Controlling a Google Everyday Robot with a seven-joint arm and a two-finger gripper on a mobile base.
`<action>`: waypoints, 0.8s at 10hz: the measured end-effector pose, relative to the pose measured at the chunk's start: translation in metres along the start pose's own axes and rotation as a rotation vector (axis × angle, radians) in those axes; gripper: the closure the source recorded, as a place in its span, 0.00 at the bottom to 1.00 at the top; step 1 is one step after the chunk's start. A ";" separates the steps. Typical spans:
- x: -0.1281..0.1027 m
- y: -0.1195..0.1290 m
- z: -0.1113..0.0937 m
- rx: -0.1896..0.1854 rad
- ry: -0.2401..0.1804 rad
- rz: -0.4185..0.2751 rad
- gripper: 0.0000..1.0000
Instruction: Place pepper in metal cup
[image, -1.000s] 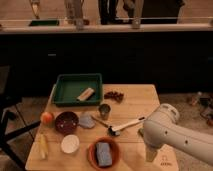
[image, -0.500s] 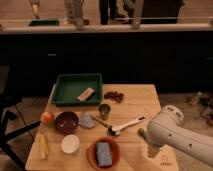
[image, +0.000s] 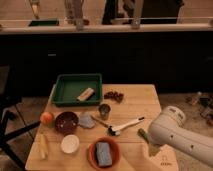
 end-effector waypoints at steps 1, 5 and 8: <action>0.002 0.000 0.002 0.001 -0.003 0.011 0.20; 0.005 -0.006 0.011 0.018 -0.022 0.045 0.20; 0.013 -0.014 0.017 0.036 -0.030 0.068 0.20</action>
